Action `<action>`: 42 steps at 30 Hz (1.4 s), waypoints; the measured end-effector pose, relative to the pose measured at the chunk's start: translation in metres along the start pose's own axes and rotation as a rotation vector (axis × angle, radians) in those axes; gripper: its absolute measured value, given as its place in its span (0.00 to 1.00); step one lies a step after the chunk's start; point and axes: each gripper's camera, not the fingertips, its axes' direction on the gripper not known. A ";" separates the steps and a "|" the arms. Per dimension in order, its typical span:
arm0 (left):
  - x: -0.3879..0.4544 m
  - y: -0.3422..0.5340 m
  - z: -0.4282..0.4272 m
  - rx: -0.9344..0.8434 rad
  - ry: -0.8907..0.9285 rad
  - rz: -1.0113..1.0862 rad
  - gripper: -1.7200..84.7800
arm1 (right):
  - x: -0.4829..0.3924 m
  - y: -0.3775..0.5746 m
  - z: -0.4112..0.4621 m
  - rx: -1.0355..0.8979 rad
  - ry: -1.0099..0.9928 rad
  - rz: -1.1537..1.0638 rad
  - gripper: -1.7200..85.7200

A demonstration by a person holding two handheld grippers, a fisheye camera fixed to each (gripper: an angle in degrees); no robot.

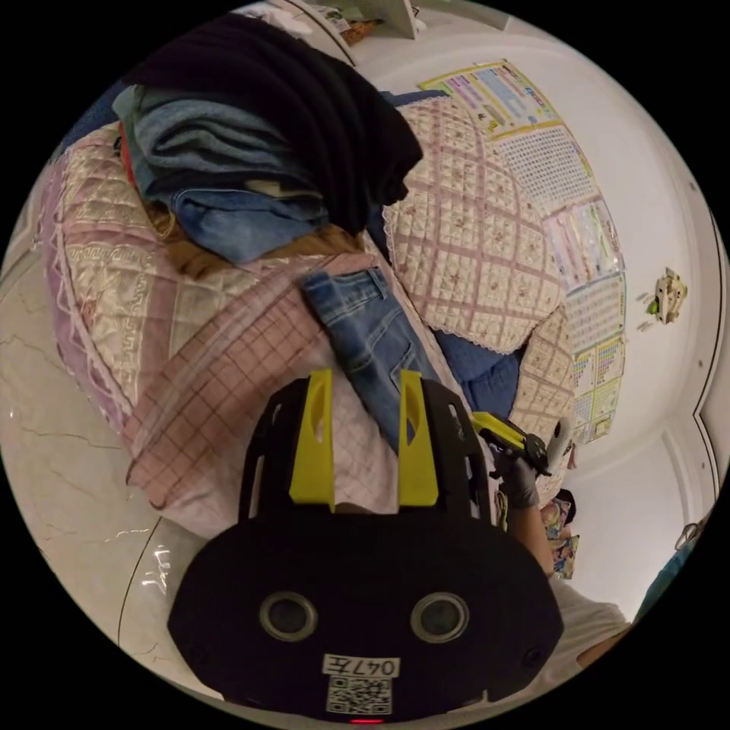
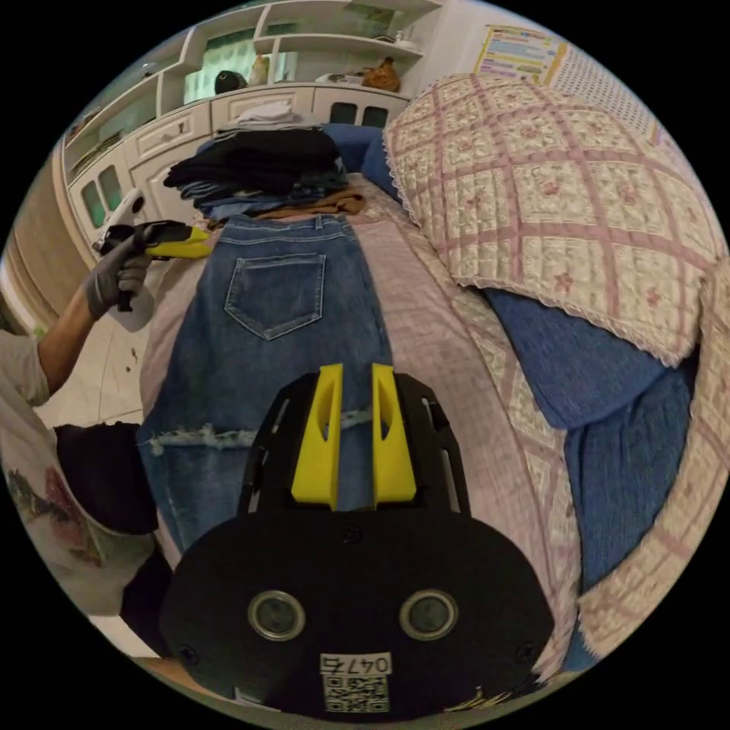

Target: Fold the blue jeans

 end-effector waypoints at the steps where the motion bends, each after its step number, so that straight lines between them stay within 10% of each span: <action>1: -0.003 -0.002 0.000 0.000 0.001 -0.002 0.16 | 0.012 -0.004 0.014 -0.019 -0.042 -0.025 0.05; 13: -0.037 -0.035 -0.023 0.031 0.095 -0.014 0.15 | 0.090 0.006 0.041 0.022 -0.351 -0.025 0.01; 25: -0.016 -0.082 -0.041 -0.003 0.163 -0.003 0.07 | 0.084 0.027 -0.008 -0.053 0.038 -0.004 0.04; 42: 0.314 -0.111 -0.131 0.070 0.333 0.580 0.05 | 0.040 0.197 -0.150 -0.048 -0.105 0.136 0.05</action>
